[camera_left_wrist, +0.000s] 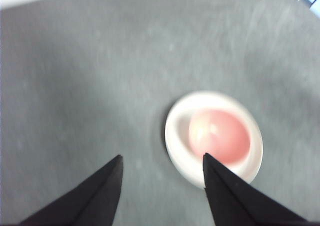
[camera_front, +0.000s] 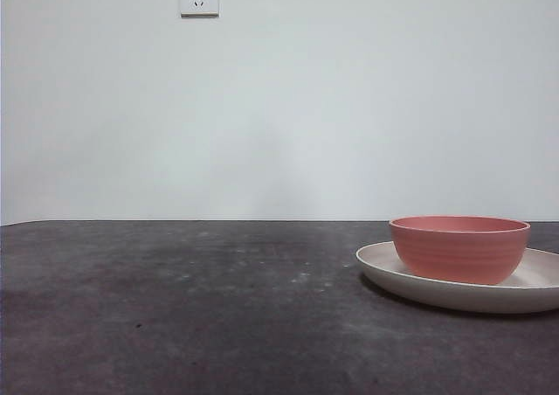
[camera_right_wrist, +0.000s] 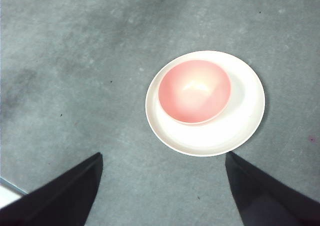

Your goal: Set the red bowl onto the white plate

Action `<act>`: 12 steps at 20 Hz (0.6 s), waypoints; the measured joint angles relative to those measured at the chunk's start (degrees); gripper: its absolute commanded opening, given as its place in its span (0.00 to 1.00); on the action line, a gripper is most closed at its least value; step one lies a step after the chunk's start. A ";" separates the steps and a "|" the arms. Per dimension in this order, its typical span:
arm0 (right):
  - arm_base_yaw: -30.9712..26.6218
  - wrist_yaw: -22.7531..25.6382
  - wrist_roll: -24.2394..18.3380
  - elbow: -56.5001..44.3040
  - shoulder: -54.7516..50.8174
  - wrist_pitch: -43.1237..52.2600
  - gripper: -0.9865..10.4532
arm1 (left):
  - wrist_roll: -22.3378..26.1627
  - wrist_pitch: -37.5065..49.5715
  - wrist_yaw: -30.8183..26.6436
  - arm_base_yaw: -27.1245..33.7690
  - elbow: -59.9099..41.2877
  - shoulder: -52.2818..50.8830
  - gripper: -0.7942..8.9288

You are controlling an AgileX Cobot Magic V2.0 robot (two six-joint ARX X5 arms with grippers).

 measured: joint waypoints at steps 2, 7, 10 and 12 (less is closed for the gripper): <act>0.00 0.00 0.00 0.00 0.02 0.00 0.43 | 0.35 2.45 3.30 0.00 -9.18 -4.63 0.35; 0.00 0.00 0.00 0.00 0.07 -0.02 0.43 | 0.83 6.62 10.47 0.00 -25.09 -15.23 0.35; 0.00 0.00 0.00 0.00 0.07 -0.92 0.43 | 0.94 6.99 14.14 0.00 -31.41 -20.11 0.35; 0.00 0.00 0.00 0.00 0.07 -1.29 0.43 | 0.96 6.84 17.18 0.00 -33.92 -22.80 0.35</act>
